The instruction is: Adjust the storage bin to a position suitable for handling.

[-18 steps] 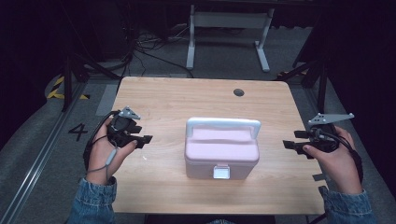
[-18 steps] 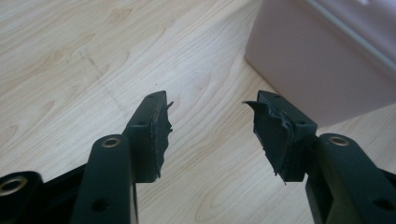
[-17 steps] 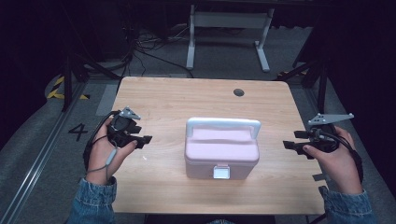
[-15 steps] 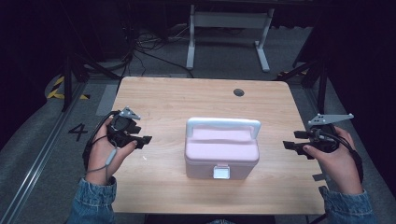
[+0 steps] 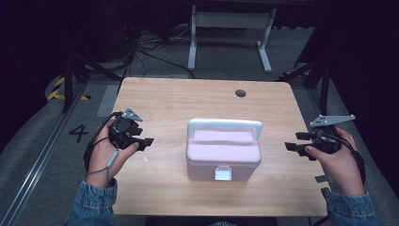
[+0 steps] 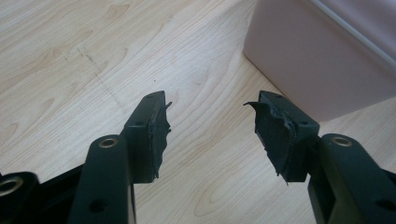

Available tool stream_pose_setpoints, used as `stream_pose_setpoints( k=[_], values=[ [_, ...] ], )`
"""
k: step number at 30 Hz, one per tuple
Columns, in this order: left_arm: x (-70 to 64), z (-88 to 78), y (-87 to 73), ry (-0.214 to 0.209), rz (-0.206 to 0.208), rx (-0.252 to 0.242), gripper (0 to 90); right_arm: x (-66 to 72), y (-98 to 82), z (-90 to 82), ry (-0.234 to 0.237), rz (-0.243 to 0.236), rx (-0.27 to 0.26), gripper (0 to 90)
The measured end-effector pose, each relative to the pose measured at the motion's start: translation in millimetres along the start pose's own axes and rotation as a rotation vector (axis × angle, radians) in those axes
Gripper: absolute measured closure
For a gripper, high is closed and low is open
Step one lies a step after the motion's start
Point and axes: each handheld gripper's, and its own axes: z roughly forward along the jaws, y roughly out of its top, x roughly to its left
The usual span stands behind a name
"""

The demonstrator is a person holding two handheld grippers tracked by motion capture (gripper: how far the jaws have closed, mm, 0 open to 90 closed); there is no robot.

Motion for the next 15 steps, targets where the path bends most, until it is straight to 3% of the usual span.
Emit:
stream_pose_setpoints(
  k=[5, 9, 15],
  values=[
    [-7.3, -0.9, 6.8, -0.024, 0.017, -0.009, 44.9, -0.5, -0.7, 0.2, 0.003, -0.015, -0.002, 36.5],
    [-15.3, -2.5, 19.0, -0.064, 0.059, -0.022, 44.9, 0.2, -2.5, -1.1, 0.011, -0.017, 0.012, 38.9],
    [-22.1, 1.0, 30.0, -0.081, 0.096, -0.039, 44.6, 1.8, -5.7, -2.4, 0.038, -0.021, -0.003, 42.0]
  ],
)
